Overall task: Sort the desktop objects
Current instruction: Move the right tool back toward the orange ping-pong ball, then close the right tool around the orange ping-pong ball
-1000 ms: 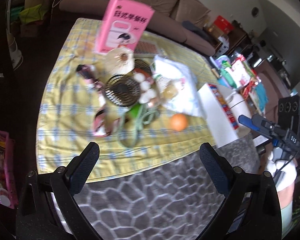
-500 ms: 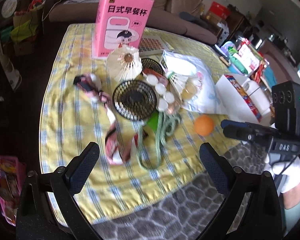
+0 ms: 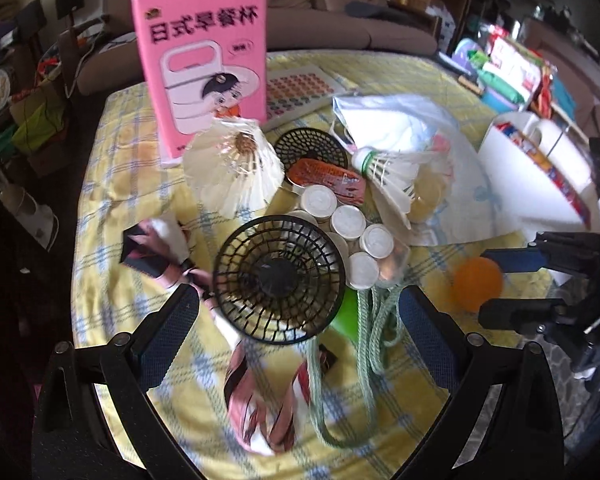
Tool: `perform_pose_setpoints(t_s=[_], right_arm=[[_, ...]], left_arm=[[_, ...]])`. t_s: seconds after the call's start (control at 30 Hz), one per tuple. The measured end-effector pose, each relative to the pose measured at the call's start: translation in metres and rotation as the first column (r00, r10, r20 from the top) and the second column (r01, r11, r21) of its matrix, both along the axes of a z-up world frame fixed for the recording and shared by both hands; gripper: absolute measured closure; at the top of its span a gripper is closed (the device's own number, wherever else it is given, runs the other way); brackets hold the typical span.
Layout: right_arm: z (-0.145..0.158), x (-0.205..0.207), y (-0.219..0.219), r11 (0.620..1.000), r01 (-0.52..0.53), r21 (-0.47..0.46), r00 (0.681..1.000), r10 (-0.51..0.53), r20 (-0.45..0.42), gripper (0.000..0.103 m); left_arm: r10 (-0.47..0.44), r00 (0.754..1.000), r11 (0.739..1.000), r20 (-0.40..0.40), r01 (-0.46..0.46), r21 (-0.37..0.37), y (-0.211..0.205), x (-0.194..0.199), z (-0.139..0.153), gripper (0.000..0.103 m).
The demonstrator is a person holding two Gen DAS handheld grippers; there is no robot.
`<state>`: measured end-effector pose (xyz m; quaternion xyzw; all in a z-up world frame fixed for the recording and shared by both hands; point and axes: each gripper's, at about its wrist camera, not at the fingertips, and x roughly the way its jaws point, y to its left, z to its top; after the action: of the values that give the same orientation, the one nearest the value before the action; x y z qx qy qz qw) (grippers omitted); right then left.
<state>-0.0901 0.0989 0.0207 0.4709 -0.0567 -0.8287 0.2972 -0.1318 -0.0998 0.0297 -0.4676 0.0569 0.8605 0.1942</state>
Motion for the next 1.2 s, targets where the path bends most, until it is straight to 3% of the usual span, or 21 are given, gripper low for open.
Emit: perform_pose_setpoints(t_s=[0.13, 0.17, 0.23, 0.33, 0.43, 0.5, 0.63, 0.77, 0.8, 0.97, 1.1, 1.17, 1.2], right_arm=[[-0.001, -0.002, -0.002, 1.0, -0.008, -0.02, 1.0, 0.008, 0.007, 0.04], [-0.001, -0.001, -0.004, 1.0, -0.014, -0.017, 1.0, 0.014, 0.007, 0.04], [-0.001, 0.0, -0.005, 1.0, -0.02, -0.014, 1.0, 0.02, 0.006, 0.04], [-0.003, 0.001, -0.005, 1.0, -0.02, -0.017, 1.0, 0.02, 0.018, 0.04], [-0.007, -0.001, -0.004, 1.0, -0.008, -0.01, 1.0, 0.008, 0.019, 0.04], [-0.008, -0.001, -0.003, 1.0, -0.011, -0.008, 1.0, 0.011, 0.02, 0.041], [-0.009, -0.001, -0.002, 1.0, -0.023, -0.012, 1.0, 0.023, 0.02, 0.063], [-0.004, 0.0, -0.001, 0.999, -0.028, -0.038, 1.0, 0.028, 0.014, 0.063], [-0.002, 0.0, -0.001, 0.999, -0.028, -0.047, 1.0, 0.029, 0.011, 0.063], [0.012, 0.001, 0.006, 0.994, -0.018, -0.11, 1.0, 0.018, -0.003, 0.063], [0.02, -0.001, 0.011, 0.993, -0.003, -0.119, 1.0, 0.001, -0.014, 0.064], [0.02, -0.002, 0.013, 0.992, 0.002, -0.122, 1.0, -0.004, -0.012, 0.064], [0.02, -0.003, 0.014, 0.993, 0.006, -0.12, 1.0, -0.007, -0.009, 0.064]], left_arm=[[-0.016, 1.0, 1.0, 0.018, 0.016, -0.006, 0.006, -0.007, -0.008, 0.004], [-0.015, 1.0, 1.0, 0.022, 0.015, -0.003, 0.006, -0.008, -0.009, 0.009], [-0.003, 0.999, 1.0, 0.038, 0.003, 0.017, 0.005, -0.01, -0.011, 0.032], [0.005, 0.997, 0.999, 0.072, -0.009, 0.053, 0.004, -0.012, -0.016, 0.038], [-0.001, 0.998, 0.999, 0.06, -0.001, 0.034, 0.007, -0.009, -0.016, 0.044], [0.009, 0.998, 0.998, 0.063, -0.013, 0.054, 0.006, -0.007, -0.015, 0.045], [0.015, 0.996, 0.99, 0.087, -0.027, 0.136, 0.001, -0.008, -0.01, 0.045], [0.003, 0.997, 0.979, 0.082, -0.02, 0.204, -0.004, -0.007, 0.001, 0.047], [0.002, 0.997, 0.976, 0.08, -0.019, 0.218, -0.005, -0.006, 0.005, 0.058], [-0.005, 0.998, 0.947, 0.055, -0.013, 0.32, -0.018, -0.005, 0.028, 0.059], [0.005, 0.999, 0.936, 0.043, -0.02, 0.35, -0.03, -0.006, 0.039, 0.059], [-0.002, 0.999, 0.943, 0.043, -0.013, 0.332, -0.034, -0.008, 0.039, 0.059], [0.003, 0.999, 0.953, 0.038, -0.014, 0.304, -0.033, -0.007, 0.038, 0.053]])
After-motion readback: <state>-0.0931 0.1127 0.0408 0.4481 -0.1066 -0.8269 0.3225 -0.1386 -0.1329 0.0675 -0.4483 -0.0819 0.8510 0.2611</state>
